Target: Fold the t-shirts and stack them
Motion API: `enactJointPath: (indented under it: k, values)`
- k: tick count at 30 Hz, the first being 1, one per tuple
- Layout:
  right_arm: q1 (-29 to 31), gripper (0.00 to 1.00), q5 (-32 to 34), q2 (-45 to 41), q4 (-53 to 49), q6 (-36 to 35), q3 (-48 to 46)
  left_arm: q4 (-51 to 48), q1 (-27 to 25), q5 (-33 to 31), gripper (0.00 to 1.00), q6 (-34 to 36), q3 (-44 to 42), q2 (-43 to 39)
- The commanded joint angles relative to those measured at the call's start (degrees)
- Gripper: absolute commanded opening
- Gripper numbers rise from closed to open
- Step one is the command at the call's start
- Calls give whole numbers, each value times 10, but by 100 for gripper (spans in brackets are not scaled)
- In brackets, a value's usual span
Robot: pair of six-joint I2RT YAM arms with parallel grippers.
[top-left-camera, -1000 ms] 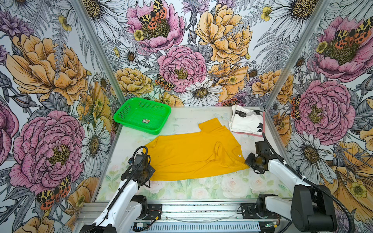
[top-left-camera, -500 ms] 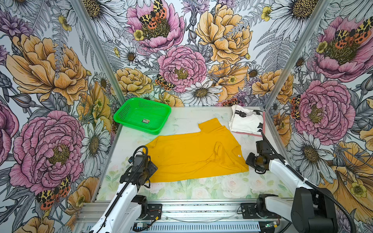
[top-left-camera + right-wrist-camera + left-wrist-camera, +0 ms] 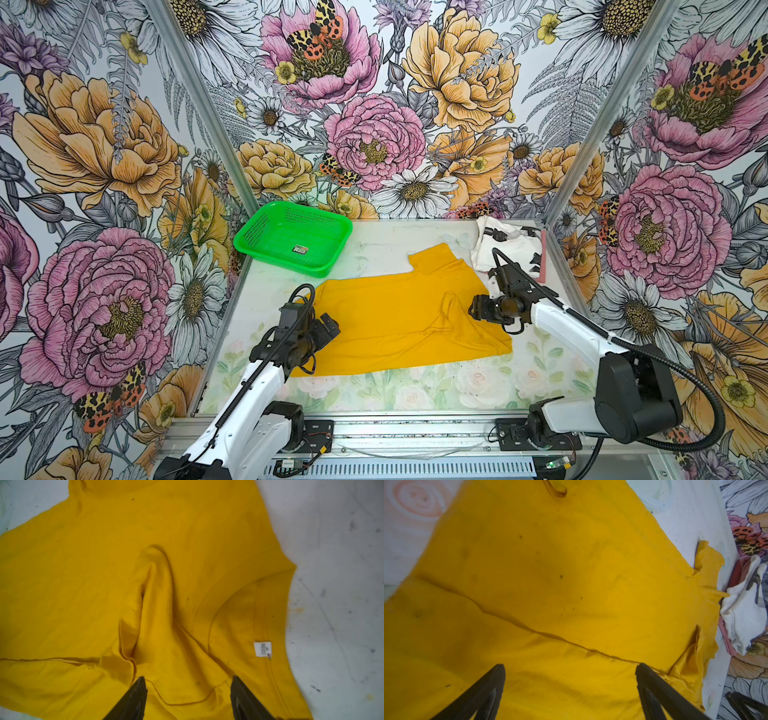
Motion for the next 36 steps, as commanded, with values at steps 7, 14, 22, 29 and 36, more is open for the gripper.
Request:
enactJointPath:
  k: [7,14,22,29,36]
  values:
    - [109,68,-3,123,13,35,78,36,-6,54,99,20,-5,-23]
    - [143,70,6,158,20,58,98,36,1,58,99,23,-3,-25]
    - [160,70,-91,251,90,84,233,36,6,58,99,23,-1,-32]
    - [143,71,-76,226,96,89,234,36,10,65,99,23,-3,-39]
    - [125,71,-37,101,90,89,68,48,10,74,99,31,-1,-17]
